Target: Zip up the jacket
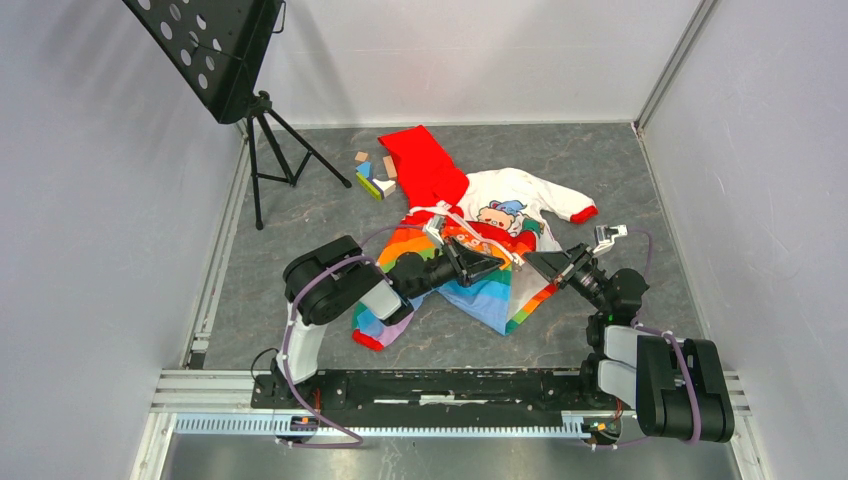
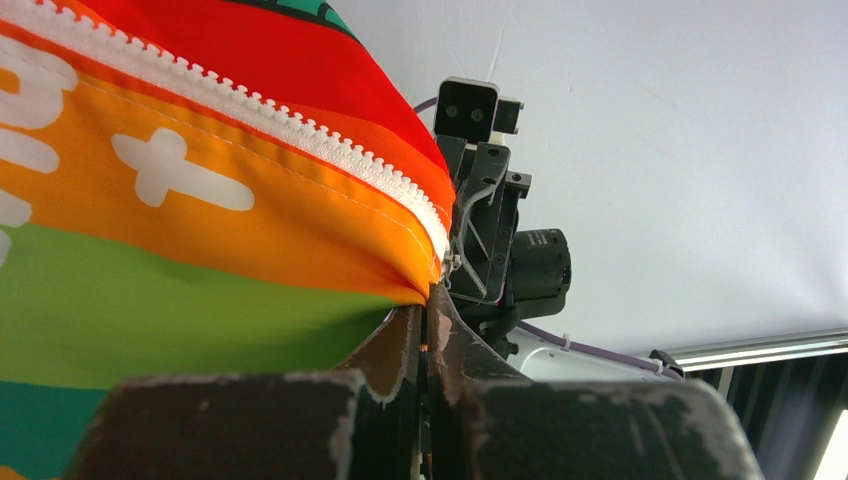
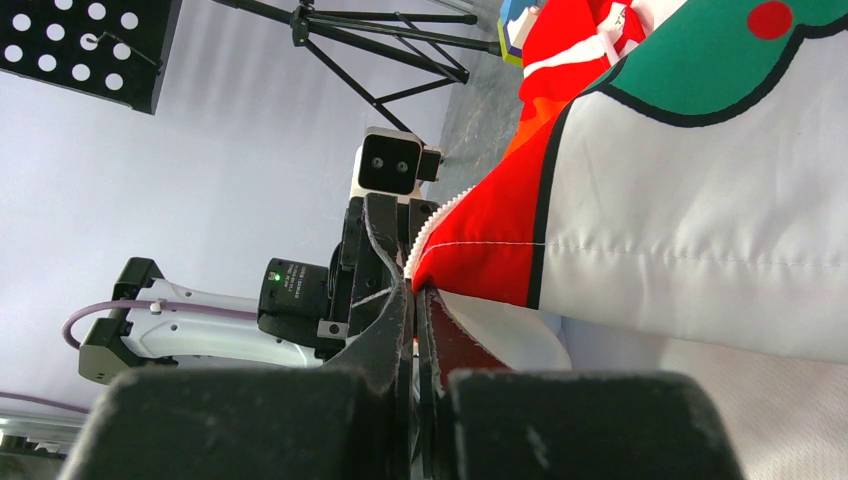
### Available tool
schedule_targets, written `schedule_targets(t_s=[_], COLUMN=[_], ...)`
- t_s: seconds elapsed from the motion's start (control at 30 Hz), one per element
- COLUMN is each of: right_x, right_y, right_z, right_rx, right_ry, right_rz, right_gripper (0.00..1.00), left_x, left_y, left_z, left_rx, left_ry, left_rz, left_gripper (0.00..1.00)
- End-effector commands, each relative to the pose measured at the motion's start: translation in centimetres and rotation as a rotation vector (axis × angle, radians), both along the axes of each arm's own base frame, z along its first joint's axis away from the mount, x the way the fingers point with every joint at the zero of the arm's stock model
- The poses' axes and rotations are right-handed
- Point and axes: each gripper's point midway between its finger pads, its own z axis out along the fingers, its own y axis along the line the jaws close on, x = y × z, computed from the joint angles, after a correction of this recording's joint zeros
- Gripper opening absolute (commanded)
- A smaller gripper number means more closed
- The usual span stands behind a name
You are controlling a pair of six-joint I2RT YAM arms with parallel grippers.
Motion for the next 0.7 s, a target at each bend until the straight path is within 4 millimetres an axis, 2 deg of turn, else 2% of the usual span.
schedule_targets(t_s=[0.0,0.67], right_x=[-1.76,-1.86], right_y=[0.15,0.63], right_z=[-2.39,-1.58], right_rx=[-0.008,0.008], right_ry=[0.046,0.026], right_rz=[-0.008,0.009], right_gripper=[0.0,0.0], left_x=[-0.64,-0.76], left_y=[0.09,-0.6], left_z=[3.64,2.7], left_rx=[-0.084,-0.081], left_ry=[-0.072,-0.036], left_rz=[-0.011,-0.023], left_gripper=[0.02,0.02])
